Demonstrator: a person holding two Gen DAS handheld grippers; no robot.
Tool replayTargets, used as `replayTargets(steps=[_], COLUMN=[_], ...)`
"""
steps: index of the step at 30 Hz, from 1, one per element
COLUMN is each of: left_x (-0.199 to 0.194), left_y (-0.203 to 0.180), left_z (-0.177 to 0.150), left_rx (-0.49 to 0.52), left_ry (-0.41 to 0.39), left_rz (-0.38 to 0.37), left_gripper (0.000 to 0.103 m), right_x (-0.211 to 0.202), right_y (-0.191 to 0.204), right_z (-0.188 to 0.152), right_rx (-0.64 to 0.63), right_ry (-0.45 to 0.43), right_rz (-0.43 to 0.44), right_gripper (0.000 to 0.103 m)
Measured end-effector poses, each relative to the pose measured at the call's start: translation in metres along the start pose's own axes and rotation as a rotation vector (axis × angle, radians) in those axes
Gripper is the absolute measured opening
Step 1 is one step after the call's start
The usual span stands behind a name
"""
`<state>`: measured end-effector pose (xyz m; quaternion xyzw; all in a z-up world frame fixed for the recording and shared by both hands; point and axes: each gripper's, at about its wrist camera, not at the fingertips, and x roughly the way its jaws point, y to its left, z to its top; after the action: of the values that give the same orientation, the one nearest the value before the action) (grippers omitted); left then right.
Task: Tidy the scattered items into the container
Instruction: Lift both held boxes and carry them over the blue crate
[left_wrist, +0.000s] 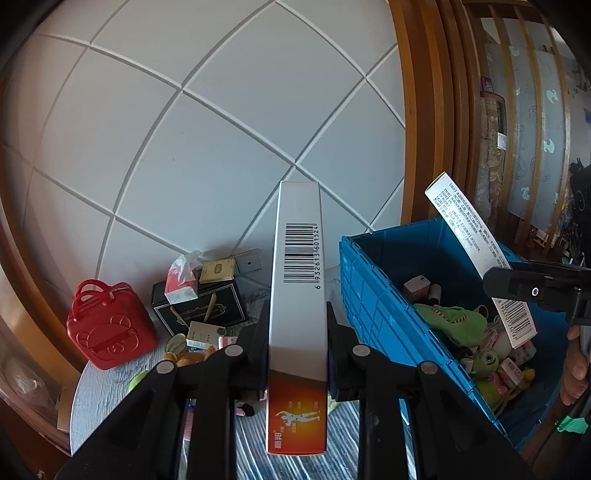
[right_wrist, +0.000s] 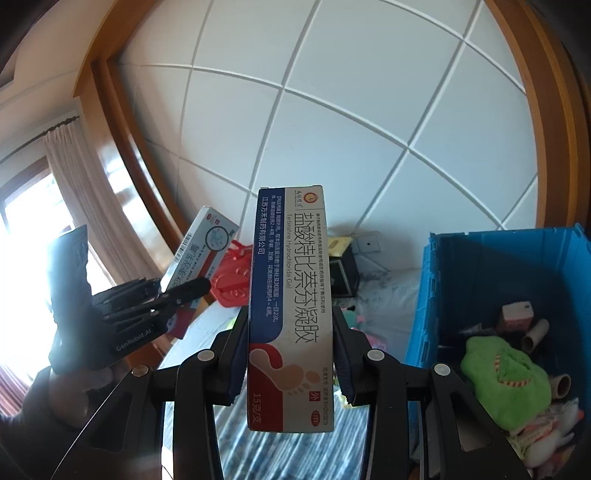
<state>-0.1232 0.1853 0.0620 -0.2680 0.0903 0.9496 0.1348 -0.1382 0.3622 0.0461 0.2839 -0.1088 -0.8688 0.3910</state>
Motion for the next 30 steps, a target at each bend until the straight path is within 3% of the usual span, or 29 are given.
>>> replayTargets(steps=[17,30], left_x=[0.053,0.102], left_y=[-0.103,-0.162], left_z=[0.048,0.077], left_rx=[0.112,0.178], left_ry=[-0.003,0.007], left_rz=[-0.159,-0.242], left_gripper=[0.023,0.023], right_x=[-0.057,-0.09], right_y=[-0.088,-0.157], right_z=[0.002,-0.001], right_rx=[0.116,0.194], right_ry=[-0.079,-0.112], right_rz=[-0.146,-0.283], right_gripper=[0.039,0.039])
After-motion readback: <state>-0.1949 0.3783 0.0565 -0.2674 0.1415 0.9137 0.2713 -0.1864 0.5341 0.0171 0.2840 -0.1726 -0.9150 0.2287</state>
